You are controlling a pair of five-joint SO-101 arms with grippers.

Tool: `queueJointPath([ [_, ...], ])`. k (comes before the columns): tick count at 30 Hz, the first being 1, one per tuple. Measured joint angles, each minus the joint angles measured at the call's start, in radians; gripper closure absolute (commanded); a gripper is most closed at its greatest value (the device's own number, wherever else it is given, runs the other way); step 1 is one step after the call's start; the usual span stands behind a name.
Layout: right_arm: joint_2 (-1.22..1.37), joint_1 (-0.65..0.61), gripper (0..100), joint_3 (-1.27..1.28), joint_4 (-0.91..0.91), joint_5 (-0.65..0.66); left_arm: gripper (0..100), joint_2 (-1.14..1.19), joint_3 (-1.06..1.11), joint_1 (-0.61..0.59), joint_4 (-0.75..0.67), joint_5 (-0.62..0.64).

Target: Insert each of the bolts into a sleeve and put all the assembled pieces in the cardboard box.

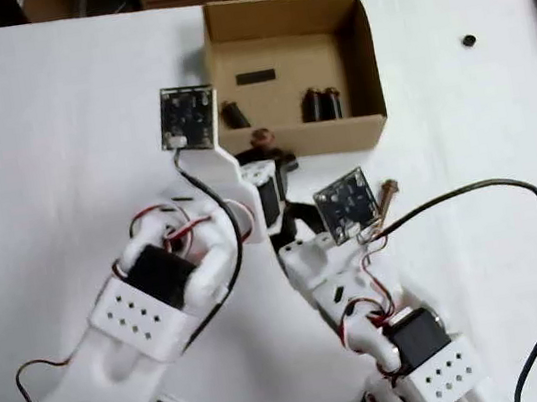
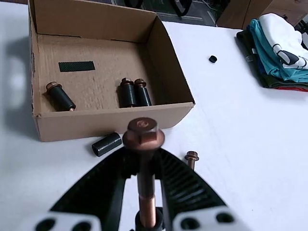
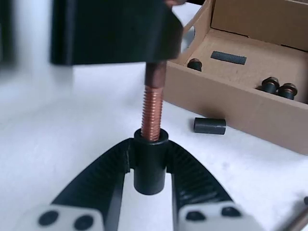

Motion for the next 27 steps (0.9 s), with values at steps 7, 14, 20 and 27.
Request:
queueJointPath([
  [7, 0.000, 0.000, 97.8, 0.002, -0.023, 0.000, 98, -0.005, 0.058, 0.015, -0.002, 0.000],
  [14, 0.000, 0.011, 97.8, 0.002, -0.025, 0.000, 98, -0.008, 0.121, 0.080, 0.000, 0.000],
  [20, 0.000, 0.006, 97.8, 0.003, -0.025, 0.000, 78, -0.023, 0.160, 0.078, 0.002, 0.000],
  [27, 0.002, 0.009, 97.8, 0.003, -0.023, 0.002, 70, -0.025, 0.160, 0.077, 0.006, 0.000],
])
